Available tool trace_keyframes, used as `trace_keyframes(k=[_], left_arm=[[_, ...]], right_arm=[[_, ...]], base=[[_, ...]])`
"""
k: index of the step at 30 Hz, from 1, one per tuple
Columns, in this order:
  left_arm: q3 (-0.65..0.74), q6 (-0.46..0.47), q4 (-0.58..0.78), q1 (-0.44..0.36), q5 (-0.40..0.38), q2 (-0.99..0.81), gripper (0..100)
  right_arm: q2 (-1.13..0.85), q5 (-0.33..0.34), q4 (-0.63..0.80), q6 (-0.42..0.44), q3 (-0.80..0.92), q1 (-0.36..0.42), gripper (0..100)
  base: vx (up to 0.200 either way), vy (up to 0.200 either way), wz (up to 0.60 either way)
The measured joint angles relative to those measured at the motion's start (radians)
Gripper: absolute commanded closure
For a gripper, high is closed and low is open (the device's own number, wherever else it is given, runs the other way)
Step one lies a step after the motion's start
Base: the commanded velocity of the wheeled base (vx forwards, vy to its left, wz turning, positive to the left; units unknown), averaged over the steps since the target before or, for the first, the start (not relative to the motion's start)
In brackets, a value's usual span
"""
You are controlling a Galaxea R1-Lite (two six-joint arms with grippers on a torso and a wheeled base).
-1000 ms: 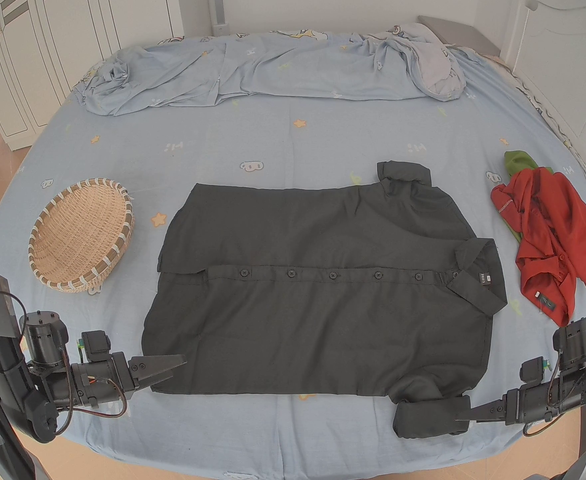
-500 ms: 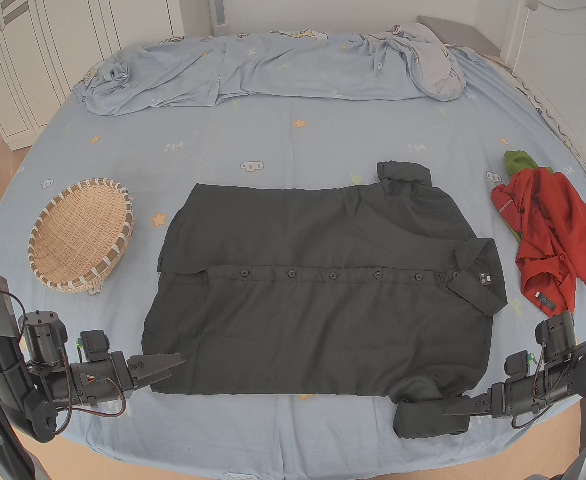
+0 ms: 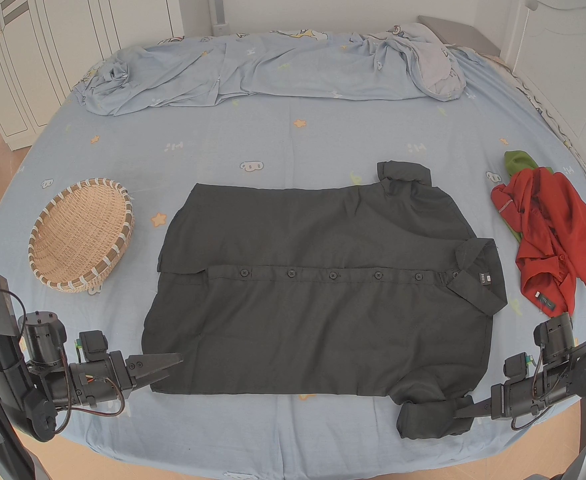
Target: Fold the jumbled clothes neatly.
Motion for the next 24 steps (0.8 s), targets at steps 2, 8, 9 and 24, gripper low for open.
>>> trace_keyframes(k=[2,8,9,24], left_arm=[[0.000,0.002,0.000,0.007,0.000,0.005,0],[0.000,0.065,0.000,0.046,0.003,0.053,0],[0.000,0.080,0.000,0.055,0.003,0.061,0],[0.000,0.290,0.157,0.152,0.000,0.095,0]], right_arm=[[-0.012,0.000,-0.003,0.000,0.014,-0.011,100],[-0.060,0.001,-0.018,-0.001,0.049,-0.055,100],[-0.065,0.001,-0.019,-0.001,0.049,-0.057,100],[-0.076,0.002,-0.040,0.000,0.048,-0.046,100]], base=[[0.000,0.000,0.00],[0.000,0.000,0.00],[0.000,0.000,0.00],[0.000,0.000,0.00]])
